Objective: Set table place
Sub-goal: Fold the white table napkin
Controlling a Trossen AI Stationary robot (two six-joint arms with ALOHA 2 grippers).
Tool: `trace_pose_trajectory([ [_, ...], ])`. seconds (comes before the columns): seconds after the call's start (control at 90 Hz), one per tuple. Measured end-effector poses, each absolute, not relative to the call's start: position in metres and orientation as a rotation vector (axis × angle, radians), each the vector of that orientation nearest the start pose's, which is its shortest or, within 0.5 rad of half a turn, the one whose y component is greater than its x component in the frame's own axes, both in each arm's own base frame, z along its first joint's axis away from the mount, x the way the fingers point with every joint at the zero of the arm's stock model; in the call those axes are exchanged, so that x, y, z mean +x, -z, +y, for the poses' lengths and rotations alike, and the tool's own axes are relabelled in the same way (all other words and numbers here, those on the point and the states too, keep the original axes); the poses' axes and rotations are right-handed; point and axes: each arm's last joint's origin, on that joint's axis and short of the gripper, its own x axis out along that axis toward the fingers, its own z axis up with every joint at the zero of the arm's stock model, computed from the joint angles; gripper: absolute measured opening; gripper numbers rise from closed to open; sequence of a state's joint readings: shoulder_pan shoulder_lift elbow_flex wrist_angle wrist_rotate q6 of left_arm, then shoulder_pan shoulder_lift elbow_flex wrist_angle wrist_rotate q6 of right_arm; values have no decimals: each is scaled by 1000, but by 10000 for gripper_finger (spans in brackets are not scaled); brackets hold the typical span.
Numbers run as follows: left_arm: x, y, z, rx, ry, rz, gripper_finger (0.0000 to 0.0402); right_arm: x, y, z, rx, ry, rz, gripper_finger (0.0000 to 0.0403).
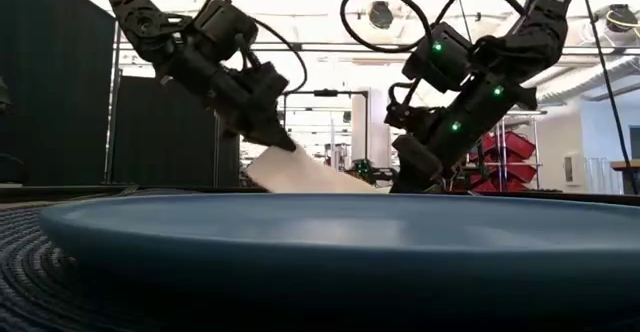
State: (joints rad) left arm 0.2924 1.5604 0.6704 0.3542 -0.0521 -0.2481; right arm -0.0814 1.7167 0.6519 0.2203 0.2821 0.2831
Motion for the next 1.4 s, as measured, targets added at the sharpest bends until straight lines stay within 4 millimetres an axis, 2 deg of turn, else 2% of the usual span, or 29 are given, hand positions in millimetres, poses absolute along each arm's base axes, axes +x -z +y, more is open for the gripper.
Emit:
trace_pose_trajectory([
  [0.189,291,-170,88,-316,-355,445,0,308,-140,-35,89,480,771,0],
  [0.3,289,-175,90,-315,-361,417,0,318,-167,-37,20,504,754,0],
  [0.5,281,-199,95,-305,-375,322,0,322,-209,-39,-52,531,764,0],
  [0.611,270,-218,91,-295,-368,290,0,320,-227,-34,-42,533,741,0],
  [0.833,253,-241,74,-268,-341,294,0,322,-238,-13,-26,482,701,0],
  [1.1,249,-241,61,-256,-344,348,0,323,-246,10,-35,488,672,0],
  [1.233,252,-234,63,-251,-375,377,0,323,-247,9,-38,505,671,0],
  [1.4,256,-224,69,-248,-418,412,0,319,-244,-3,-55,568,723,0],
])
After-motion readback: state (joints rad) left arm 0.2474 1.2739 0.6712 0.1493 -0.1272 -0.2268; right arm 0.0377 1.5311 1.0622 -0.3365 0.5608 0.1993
